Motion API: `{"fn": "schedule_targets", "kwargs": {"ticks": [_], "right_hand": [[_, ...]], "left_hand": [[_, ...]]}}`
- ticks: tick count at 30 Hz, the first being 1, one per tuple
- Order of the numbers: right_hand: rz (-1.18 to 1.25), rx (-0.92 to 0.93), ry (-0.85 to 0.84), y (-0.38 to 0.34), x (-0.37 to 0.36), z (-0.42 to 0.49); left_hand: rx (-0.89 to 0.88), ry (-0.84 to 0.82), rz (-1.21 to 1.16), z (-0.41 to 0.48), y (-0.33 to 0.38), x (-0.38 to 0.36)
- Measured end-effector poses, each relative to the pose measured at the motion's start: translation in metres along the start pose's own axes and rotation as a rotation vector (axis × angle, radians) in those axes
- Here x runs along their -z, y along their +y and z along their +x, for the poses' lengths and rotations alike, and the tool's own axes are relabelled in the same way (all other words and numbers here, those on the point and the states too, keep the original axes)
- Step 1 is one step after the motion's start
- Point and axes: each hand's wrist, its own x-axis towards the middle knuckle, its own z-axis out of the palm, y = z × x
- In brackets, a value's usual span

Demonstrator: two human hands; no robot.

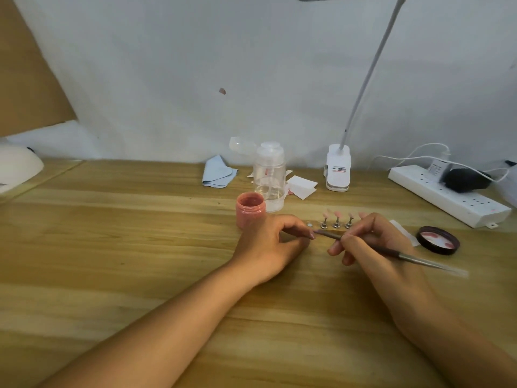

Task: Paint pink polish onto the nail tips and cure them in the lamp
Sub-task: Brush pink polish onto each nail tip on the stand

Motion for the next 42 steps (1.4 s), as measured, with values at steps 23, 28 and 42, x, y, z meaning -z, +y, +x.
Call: {"fn": "schedule_targets", "kwargs": {"ticks": [23,28,42], "right_hand": [[0.126,-0.047,0.123,0.01,0.013,0.001],[0.149,0.0,0.069,0.012,0.008,0.003],[0.164,0.051,0.048,0.008,0.004,-0.001]], "left_hand": [[-0.006,-0.092,-0.041,0.001,0.007,-0.003],[-0.032,-0.082,-0.003,0.0,0.008,0.002],[-0.003,-0.109,-0.106,0.001,0.005,0.003]]}}
